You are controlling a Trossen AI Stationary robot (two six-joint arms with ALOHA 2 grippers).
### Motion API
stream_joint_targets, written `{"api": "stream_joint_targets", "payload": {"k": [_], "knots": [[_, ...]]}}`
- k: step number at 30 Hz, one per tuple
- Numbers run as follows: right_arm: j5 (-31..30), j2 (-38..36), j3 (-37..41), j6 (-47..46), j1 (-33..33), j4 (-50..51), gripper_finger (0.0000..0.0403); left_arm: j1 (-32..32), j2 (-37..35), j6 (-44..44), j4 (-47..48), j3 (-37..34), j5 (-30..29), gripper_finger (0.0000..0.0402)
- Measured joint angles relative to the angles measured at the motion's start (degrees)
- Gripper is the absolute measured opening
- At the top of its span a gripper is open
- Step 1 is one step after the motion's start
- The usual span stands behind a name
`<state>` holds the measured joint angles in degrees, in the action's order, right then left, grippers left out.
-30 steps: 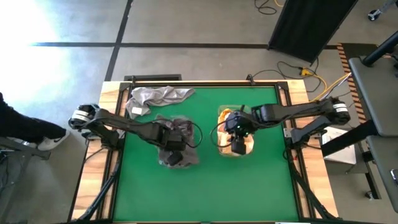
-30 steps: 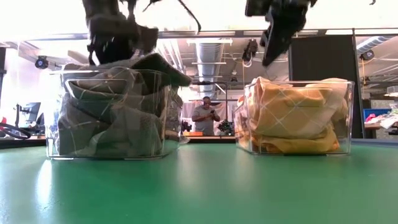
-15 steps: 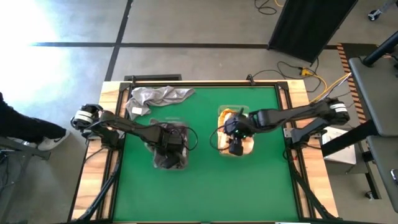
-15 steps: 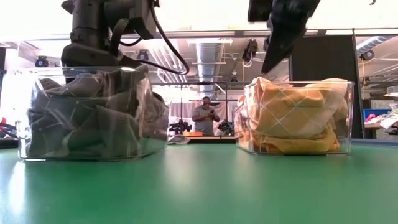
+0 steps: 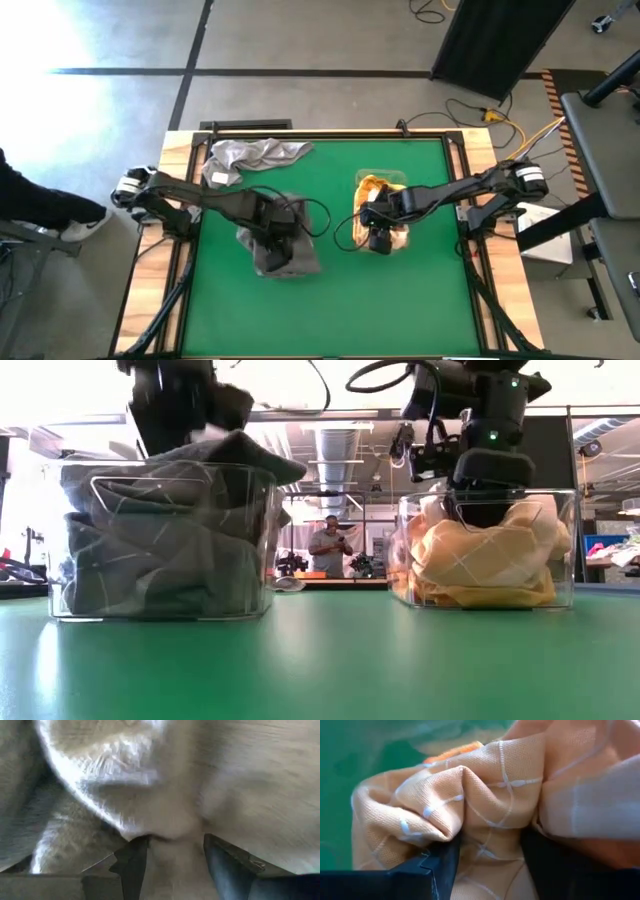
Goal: Sort towels by color in basket
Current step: Put the orange white patterned towel into the right transparent bin, then put the light gray towel into the left transparent bin
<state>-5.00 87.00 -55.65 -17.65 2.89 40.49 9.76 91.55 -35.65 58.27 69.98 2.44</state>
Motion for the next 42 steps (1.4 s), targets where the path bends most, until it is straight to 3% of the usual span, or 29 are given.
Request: {"api": "stream_joint_targets", "payload": {"k": [3,6,13,20,30,36,42], "knots": [[0.24,-2.24,-2.72,-0.32,0.11,2.32,0.021,-0.16,-0.14,5.52,6.24,6.28,3.43,0.0181],[0.49,-5.89,-7.41,-0.3,0.11,5.69,0.0217,-0.55,-0.45,10.58,10.93,12.3,3.26,0.0181],[-2.35,-13.72,-14.94,-4.02,0.11,9.75,0.0239,-9.82,-2.6,17.47,12.25,17.76,-9.68,0.0181],[-4.9,-19.6,-17.8,-8.88,0.24,9.79,0.0266,-28.04,-6.64,26.09,10.98,12.5,-15.65,0.0181],[-8.67,-19.46,-17.16,-10.01,0.47,9.81,0.0283,-55.01,-5.6,33.55,-5.65,-4.19,-14.73,0.0181],[-10.04,-15.76,-17.16,-9.99,0.46,9.41,0.0292,-61.57,0.44,30.69,-9.74,-7.5,-14.15,0.0205],[-9.55,-12.47,-17.16,-11.29,0.46,5.68,0.029,-64.04,8.59,30.63,-8.29,-7.22,-14.34,0.0221]]}}
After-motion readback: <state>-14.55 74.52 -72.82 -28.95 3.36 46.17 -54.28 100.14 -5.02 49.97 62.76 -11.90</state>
